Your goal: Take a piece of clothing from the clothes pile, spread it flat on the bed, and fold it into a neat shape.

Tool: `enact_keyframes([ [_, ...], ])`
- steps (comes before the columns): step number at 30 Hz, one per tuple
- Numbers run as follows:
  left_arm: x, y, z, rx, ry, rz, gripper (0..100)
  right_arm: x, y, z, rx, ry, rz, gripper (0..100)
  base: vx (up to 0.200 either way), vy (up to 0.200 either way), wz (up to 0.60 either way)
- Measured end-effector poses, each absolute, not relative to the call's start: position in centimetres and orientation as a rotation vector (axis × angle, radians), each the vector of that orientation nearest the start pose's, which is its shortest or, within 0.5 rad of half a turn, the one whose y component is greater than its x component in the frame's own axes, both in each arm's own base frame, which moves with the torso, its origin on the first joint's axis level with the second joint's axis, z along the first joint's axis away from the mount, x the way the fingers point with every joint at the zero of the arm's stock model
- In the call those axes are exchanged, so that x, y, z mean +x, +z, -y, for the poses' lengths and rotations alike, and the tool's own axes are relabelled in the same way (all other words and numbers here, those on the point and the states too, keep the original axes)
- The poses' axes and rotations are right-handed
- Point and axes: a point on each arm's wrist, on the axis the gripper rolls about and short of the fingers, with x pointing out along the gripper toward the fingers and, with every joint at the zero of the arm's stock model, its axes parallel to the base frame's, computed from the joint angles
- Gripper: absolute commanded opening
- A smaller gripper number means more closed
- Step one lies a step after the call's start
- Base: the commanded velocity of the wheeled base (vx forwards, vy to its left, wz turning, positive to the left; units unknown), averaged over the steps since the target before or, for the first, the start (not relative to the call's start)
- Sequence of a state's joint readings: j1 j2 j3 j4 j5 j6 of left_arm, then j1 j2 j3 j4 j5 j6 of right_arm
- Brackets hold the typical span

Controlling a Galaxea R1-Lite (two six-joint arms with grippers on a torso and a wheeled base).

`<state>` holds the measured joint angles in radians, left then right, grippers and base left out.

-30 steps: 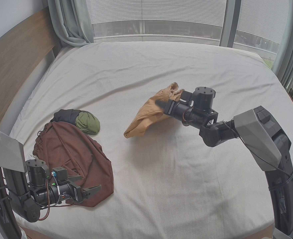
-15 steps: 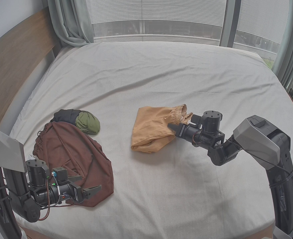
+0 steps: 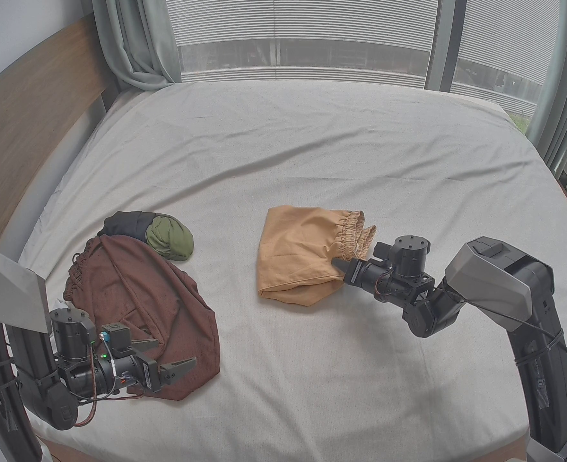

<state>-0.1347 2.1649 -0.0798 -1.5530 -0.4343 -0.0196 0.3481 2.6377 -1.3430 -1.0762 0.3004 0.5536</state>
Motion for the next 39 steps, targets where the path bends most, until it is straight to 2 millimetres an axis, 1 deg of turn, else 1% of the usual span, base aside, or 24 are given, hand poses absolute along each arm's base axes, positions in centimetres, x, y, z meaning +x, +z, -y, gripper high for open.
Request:
enact_keyframes([
  [1, 23.1, 0.8, 4.1, -0.099, -0.550, -0.539, 100, 45.0, -2.6, -17.0, 0.526, 0.566, -0.400, 100, 0.000, 0.000, 0.00],
  [7, 23.1, 0.8, 4.1, -0.099, -0.550, -0.539, 100, 44.7, -2.8, -16.8, 0.526, 0.560, -0.411, 100, 0.000, 0.000, 0.00],
  [10, 23.1, 0.8, 4.1, -0.099, -0.551, -0.538, 100, 44.8, -2.3, -15.9, 0.527, 0.543, -0.405, 100, 0.000, 0.000, 0.00],
  [13, 23.1, 0.8, 4.1, -0.099, -0.551, -0.538, 100, 45.0, -1.2, -14.6, 0.524, 0.520, -0.386, 100, 0.000, 0.000, 0.00],
  [19, 23.2, 0.9, 4.1, -0.099, -0.550, -0.535, 100, 45.1, 1.8, -11.8, 0.501, 0.477, -0.321, 100, 0.000, 0.000, 0.00],
  [22, 23.2, 0.9, 4.1, -0.098, -0.550, -0.534, 100, 44.9, 3.3, -11.3, 0.498, 0.477, -0.292, 100, 0.000, 0.000, 0.00],
  [25, 23.2, 0.9, 4.1, -0.098, -0.550, -0.533, 100, 44.6, 4.5, -11.6, 0.496, 0.490, -0.272, 100, 0.000, 0.000, 0.00],
  [29, 23.3, 0.9, 4.1, -0.098, -0.549, -0.531, 100, 44.0, 5.6, -13.3, 0.491, 0.533, -0.268, 100, 0.000, 0.000, 0.00],
  [33, 23.3, 0.9, 4.1, -0.098, -0.548, -0.531, 100, 43.6, 5.9, -15.0, 0.487, 0.571, -0.267, 100, 0.000, 0.000, 0.00],
  [39, 23.3, 0.9, 4.0, -0.099, -0.546, -0.532, 100, 43.5, 5.3, -16.4, 0.483, 0.596, -0.282, 100, 0.000, 0.000, 0.00],
])
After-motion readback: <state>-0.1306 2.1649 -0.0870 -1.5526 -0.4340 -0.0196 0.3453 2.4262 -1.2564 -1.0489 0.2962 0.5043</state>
